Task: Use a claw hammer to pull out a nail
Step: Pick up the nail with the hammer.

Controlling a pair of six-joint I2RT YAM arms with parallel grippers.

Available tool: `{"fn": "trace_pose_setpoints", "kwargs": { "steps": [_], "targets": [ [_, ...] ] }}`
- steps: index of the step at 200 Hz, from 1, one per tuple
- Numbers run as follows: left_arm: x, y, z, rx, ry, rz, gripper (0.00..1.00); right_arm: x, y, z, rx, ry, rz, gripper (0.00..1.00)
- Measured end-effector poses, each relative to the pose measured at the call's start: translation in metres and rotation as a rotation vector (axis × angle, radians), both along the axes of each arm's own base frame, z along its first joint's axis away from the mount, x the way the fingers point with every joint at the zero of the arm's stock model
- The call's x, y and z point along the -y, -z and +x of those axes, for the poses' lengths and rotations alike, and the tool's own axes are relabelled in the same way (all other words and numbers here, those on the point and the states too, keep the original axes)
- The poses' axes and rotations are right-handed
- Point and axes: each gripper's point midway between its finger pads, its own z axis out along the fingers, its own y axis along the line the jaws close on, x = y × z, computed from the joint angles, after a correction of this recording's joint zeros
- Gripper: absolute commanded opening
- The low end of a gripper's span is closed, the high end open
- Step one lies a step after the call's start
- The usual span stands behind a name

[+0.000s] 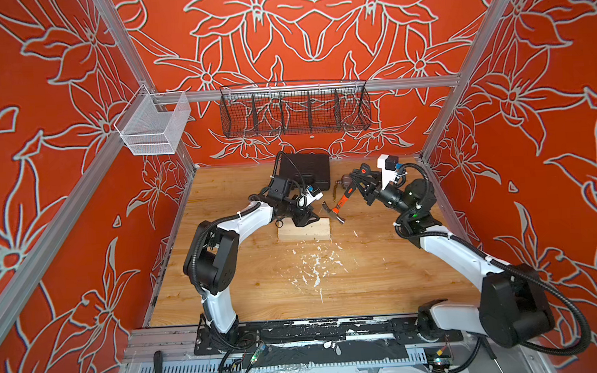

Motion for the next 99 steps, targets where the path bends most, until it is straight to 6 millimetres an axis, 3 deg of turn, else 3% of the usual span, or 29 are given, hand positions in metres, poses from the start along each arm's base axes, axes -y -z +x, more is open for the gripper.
{"fn": "trace_pose_setpoints", "kwargs": {
  "steps": [99],
  "targets": [
    [0.009,-0.007,0.018,0.057,-0.004,-0.033,0.48,0.000,-0.002,0.000,-0.009,-0.006,0.007,0.00]
  ]
}}
